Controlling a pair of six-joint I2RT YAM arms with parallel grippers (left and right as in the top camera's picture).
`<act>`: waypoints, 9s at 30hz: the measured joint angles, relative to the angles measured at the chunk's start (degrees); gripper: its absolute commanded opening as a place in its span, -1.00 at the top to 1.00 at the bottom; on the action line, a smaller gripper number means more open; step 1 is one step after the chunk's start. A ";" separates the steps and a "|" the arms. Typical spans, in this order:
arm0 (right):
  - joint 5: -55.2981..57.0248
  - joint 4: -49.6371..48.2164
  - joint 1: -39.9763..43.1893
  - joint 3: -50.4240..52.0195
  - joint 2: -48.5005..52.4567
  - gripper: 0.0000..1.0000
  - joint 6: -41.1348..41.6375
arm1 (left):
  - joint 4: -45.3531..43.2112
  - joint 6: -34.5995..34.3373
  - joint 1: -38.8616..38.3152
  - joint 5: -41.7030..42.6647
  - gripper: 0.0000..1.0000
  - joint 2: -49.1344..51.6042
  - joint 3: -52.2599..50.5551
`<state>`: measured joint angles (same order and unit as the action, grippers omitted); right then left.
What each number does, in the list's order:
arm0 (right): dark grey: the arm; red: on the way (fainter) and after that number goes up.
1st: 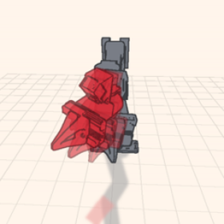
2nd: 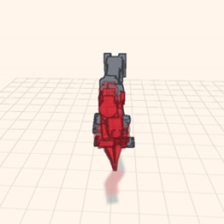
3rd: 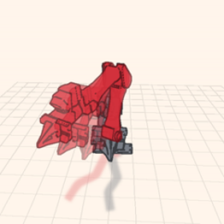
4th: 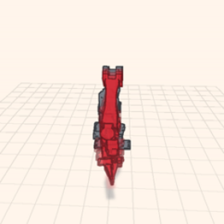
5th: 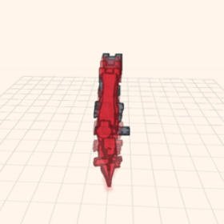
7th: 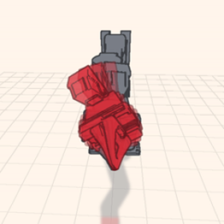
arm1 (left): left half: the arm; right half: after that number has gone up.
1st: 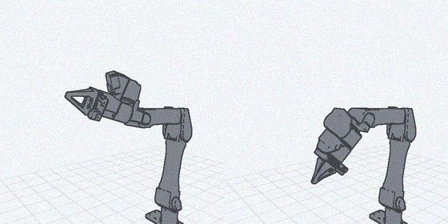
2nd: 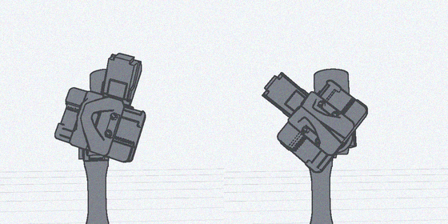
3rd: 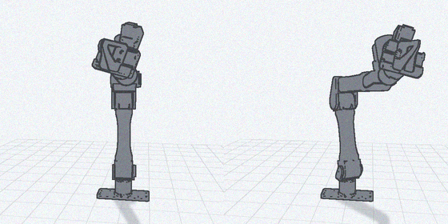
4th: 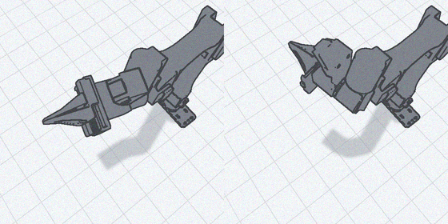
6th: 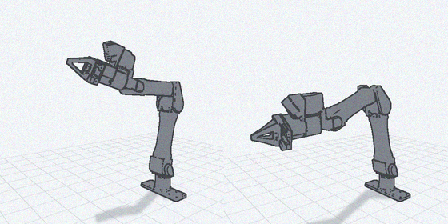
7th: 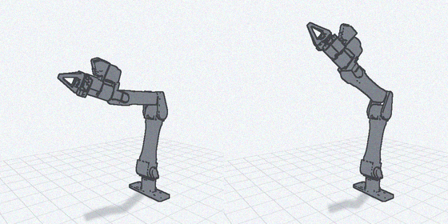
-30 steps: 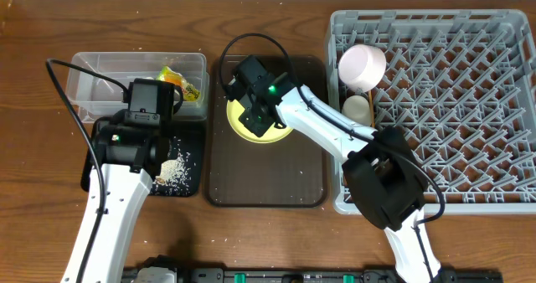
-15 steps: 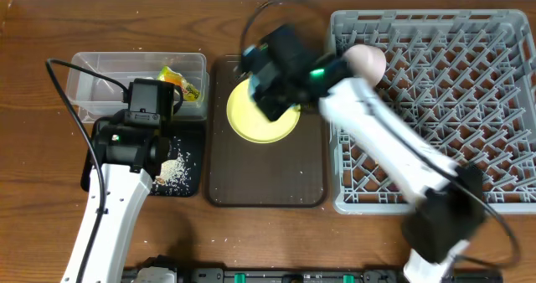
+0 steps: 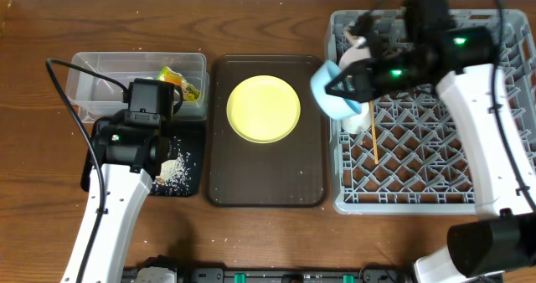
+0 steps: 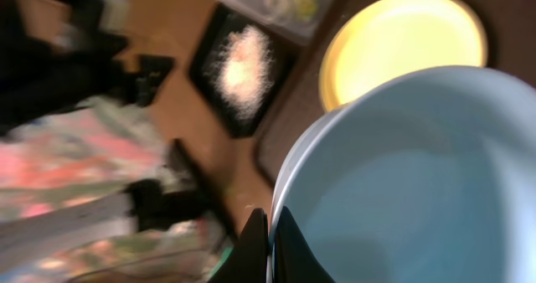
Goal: Sort waste into correct bins and load items into the dishwasher rack
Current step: 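Lift the blue bowl and set it tilted in the grey rack, then release the blue bowl and raise the right gripper out of the rack, then move the right gripper left and grip the yellow plate rim, then lift the yellow plate and carry it over the grey rack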
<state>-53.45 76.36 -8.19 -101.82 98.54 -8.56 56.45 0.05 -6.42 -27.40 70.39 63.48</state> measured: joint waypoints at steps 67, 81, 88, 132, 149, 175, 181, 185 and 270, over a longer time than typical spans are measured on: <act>-32.70 -77.26 31.01 38.75 1.40 0.98 20.15 | 0.00 0.00 0.00 0.00 -0.88 0.00 0.00; -35.10 -78.99 30.10 38.75 10.62 0.94 20.11 | 0.00 0.00 0.00 0.00 -0.88 0.00 0.00; -35.01 -78.73 33.94 38.75 10.99 0.71 22.16 | 0.00 0.00 0.00 0.00 -0.88 0.00 0.00; -18.05 -111.25 17.14 21.20 11.56 -0.03 81.64 | 0.02 0.00 0.00 0.00 -0.88 0.00 0.00; 38.07 -49.03 -21.66 9.92 11.69 0.16 21.75 | 0.00 0.00 0.00 0.00 -0.88 0.00 0.00; 65.94 -39.58 -25.16 9.81 22.05 0.37 17.27 | -0.02 0.00 0.00 0.00 -0.88 0.00 0.00; 61.00 -37.75 -24.35 9.84 24.92 0.47 17.51 | 0.00 0.00 0.00 0.00 -0.88 0.00 0.00; 59.65 -36.37 -24.41 9.81 25.59 0.48 17.53 | 0.00 0.00 0.00 0.00 -0.88 0.00 0.00; 113.63 -12.13 -11.54 8.52 2.27 0.97 1.84 | 0.00 0.00 0.00 0.00 -0.88 0.00 0.00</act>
<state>60.18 64.23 -19.73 -93.30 100.82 -6.72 56.45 0.05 -6.42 -27.40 70.39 63.48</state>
